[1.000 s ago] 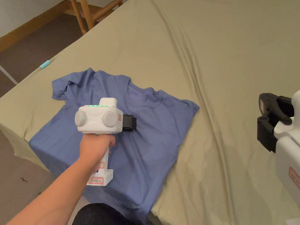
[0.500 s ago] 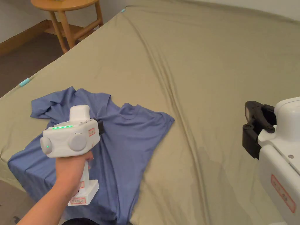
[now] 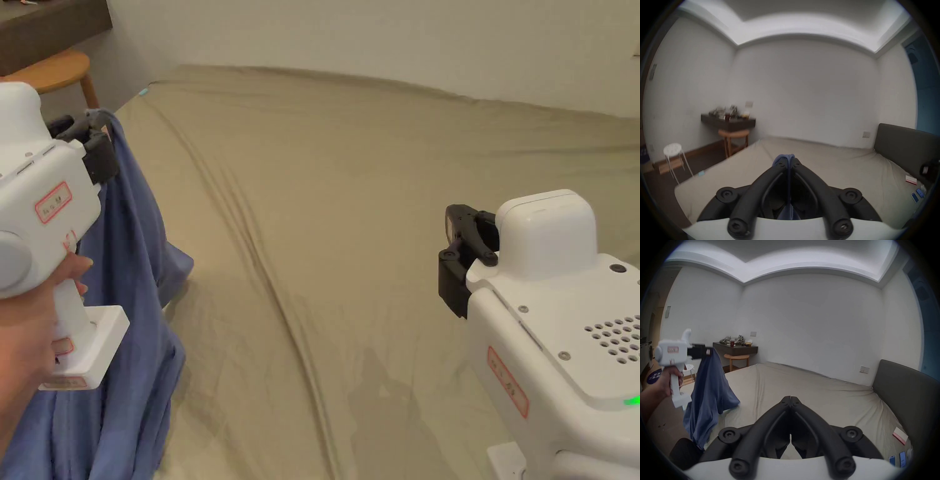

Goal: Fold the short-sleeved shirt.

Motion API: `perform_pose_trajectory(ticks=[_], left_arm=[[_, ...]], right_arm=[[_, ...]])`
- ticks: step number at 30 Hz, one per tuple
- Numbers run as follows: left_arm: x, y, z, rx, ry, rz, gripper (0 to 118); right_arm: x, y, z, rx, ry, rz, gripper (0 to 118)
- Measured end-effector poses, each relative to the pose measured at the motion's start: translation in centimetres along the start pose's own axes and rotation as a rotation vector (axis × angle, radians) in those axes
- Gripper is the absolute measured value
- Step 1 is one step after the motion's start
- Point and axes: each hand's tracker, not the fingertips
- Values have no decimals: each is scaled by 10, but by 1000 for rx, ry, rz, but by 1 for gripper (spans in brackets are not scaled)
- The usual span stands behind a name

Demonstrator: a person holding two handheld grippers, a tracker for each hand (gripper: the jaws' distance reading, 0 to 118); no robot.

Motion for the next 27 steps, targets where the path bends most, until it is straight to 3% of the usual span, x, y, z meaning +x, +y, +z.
perform_pose_trajectory(ticks=[4, 15, 22, 27], left_arm=[[66, 46, 14, 125, -120, -110, 1], [210, 104, -9, 198, -435, -113, 1], [299, 57, -33, 107, -605, -190, 1], [364, -32, -68, -134, -717, -309, 1]], right_arm=[[28, 3, 16, 21, -81, -24, 0], [109, -2, 72, 32, -298, -57, 0], [153, -24, 90, -12, -413, -73, 0], [175, -48, 87, -66, -450, -94, 0]])
